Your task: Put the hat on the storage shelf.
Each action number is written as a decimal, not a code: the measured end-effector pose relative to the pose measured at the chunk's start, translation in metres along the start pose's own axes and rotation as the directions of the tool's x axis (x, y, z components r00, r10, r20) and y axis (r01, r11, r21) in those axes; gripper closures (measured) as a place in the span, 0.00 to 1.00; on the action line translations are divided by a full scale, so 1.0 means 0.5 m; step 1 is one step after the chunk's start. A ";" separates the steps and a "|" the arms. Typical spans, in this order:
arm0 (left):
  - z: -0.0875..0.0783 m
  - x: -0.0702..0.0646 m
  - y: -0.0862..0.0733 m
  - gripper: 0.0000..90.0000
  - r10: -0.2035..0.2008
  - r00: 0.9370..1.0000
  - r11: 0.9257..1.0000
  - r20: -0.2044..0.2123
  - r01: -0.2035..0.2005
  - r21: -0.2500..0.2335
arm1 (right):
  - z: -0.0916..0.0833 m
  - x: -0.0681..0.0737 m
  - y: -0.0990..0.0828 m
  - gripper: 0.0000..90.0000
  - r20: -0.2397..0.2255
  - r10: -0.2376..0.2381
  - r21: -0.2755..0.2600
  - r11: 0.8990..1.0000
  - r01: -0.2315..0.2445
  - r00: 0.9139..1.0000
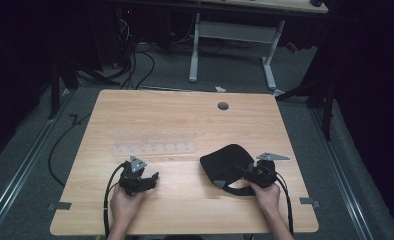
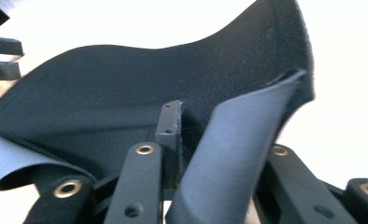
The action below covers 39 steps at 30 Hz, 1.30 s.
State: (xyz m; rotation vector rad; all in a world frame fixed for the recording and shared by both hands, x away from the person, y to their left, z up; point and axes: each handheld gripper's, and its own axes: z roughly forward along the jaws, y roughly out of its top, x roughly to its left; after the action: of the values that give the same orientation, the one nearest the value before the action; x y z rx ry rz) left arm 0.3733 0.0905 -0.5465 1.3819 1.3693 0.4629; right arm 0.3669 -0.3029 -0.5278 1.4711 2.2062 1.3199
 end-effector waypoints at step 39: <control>0.001 -0.001 0.000 0.33 -0.004 1.000 1.000 -0.002 0.004 -0.002 | -0.045 0.016 0.005 0.95 -0.075 -0.044 -0.043 0.998 0.041 0.996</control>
State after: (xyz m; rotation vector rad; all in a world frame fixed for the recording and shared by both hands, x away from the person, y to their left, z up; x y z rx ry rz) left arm 0.3737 0.0900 -0.5464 1.3770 1.3724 0.4628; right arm 0.3517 -0.3089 -0.5105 1.3730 2.2290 1.4223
